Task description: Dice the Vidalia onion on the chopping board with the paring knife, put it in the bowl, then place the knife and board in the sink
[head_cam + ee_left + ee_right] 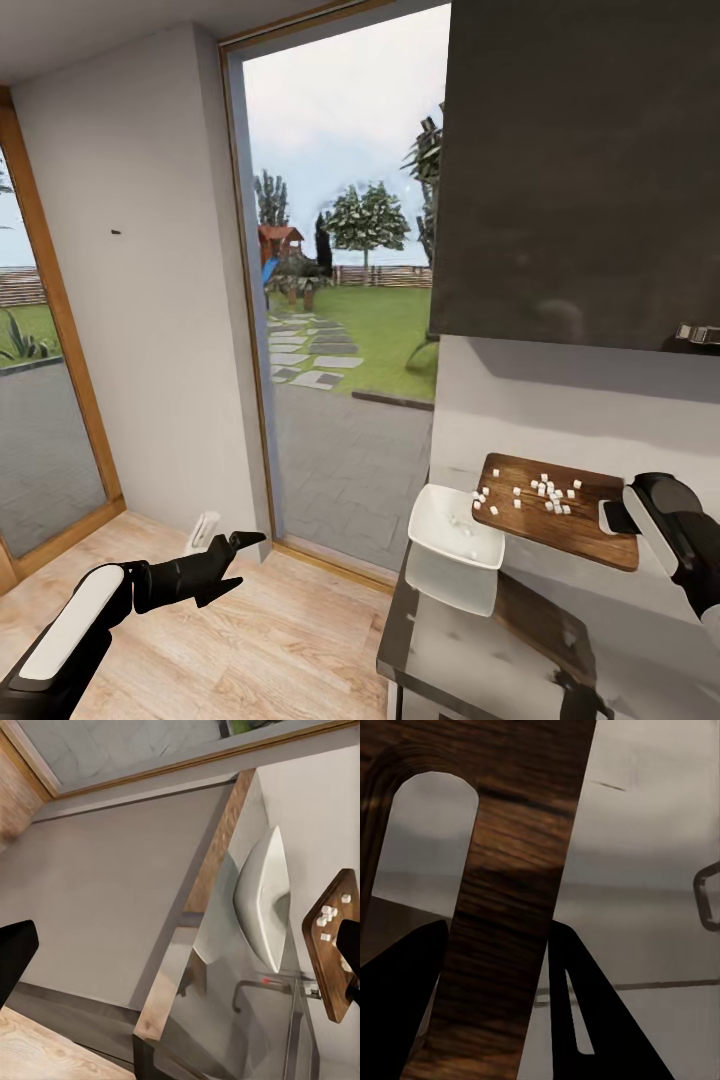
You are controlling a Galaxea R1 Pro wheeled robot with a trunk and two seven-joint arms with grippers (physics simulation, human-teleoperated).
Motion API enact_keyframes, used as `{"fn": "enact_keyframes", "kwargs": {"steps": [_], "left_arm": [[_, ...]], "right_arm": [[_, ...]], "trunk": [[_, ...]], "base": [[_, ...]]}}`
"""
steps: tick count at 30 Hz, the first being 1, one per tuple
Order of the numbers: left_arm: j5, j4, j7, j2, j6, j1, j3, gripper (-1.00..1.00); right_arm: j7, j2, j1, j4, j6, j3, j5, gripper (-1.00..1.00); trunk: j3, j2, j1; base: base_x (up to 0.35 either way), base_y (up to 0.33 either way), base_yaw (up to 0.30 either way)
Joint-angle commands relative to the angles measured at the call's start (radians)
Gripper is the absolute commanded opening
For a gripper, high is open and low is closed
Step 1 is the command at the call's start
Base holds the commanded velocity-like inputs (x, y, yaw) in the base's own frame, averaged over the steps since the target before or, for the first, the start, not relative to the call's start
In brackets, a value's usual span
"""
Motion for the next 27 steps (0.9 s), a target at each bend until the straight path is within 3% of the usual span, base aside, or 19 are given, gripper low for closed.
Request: {"fn": "enact_keyframes", "kwargs": {"steps": [1, 14, 27], "left_arm": [[0.01, -0.001, 0.009, 0.001, 0.0, 0.0, -0.001, 1.0], [0.01, -0.001, 0.009, 0.001, 0.0, 0.0, -0.001, 1.0], [0.01, -0.001, 0.009, 0.001, 0.0, 0.0, -0.001, 1.0]], "right_arm": [[-0.011, -0.001, 0.0, 0.0, 0.003, 0.003, -0.009, -1.0], [-0.011, 0.011, -0.002, 0.0, 0.003, 0.004, 0.064, -1.0], [-0.013, 0.015, -0.004, 0.0, 0.003, 0.004, 0.073, -1.0]], "trunk": [[-0.001, -0.001, 0.0], [-0.001, -0.001, 0.0], [-0.001, -0.001, 0.0]], "base": [[0.0, 0.0, 0.0], [0.0, 0.0, 0.0], [0.0, 0.0, 0.0]]}}
